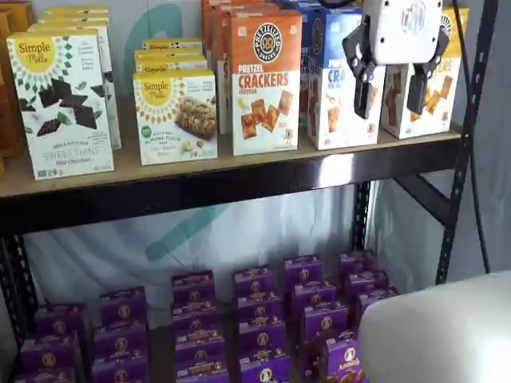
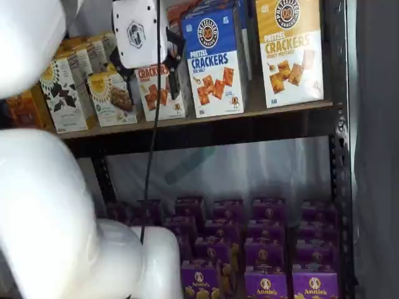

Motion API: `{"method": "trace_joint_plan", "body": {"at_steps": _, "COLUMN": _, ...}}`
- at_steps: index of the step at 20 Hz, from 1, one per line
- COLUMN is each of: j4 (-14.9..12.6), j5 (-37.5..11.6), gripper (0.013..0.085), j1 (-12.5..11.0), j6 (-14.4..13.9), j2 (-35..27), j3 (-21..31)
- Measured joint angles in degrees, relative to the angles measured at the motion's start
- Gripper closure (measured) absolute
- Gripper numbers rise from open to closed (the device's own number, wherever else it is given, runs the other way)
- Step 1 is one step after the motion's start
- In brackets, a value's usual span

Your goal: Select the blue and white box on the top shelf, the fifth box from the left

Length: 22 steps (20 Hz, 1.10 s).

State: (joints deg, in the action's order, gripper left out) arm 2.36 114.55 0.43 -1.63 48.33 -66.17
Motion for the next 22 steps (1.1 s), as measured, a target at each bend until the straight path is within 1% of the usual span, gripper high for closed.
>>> {"method": "trace_joint_plan", "body": {"at_steps": 2, "j4": -0.5, "j5": 1.2, "gripper": 0.013, "j1": 0.5, "j6": -0.2, "j2": -0.7, "j3": -0.6}}
{"method": "trace_joint_plan", "body": {"at_steps": 6, "j4": -0.2, "j5": 1.1, "gripper": 0.013, "j1": 0.1, "j6": 0.0, "j2": -0.8, "j3": -0.9}}
{"method": "trace_joint_plan", "body": {"at_steps": 8, "j4": -0.6, "j5": 0.8, "gripper": 0.013, "j1": 0.2, "j6": 0.1, "j2": -1.0, "j3": -1.1}}
{"method": "trace_joint_plan", "body": {"at_steps": 12, "j4": -1.8, "j5": -0.8, "gripper": 0.013, "j1": 0.3, "j6": 0.4, "j2": -1.5, "j3": -1.5}}
{"method": "trace_joint_plan", "body": {"at_steps": 14, "j4": -3.1, "j5": -2.1, "gripper": 0.013, "j1": 0.6, "j6": 0.6, "j2": -2.0, "j3": -1.9}}
{"method": "trace_joint_plan", "body": {"at_steps": 18, "j4": -3.5, "j5": -5.4, "gripper": 0.013, "j1": -1.3, "j6": 2.4, "j2": -4.4, "j3": -4.0}}
{"method": "trace_joint_plan", "body": {"at_steps": 22, "j4": -2.1, "j5": -8.4, "gripper": 0.013, "j1": -3.8, "j6": 4.5, "j2": -7.4, "j3": -6.9}}
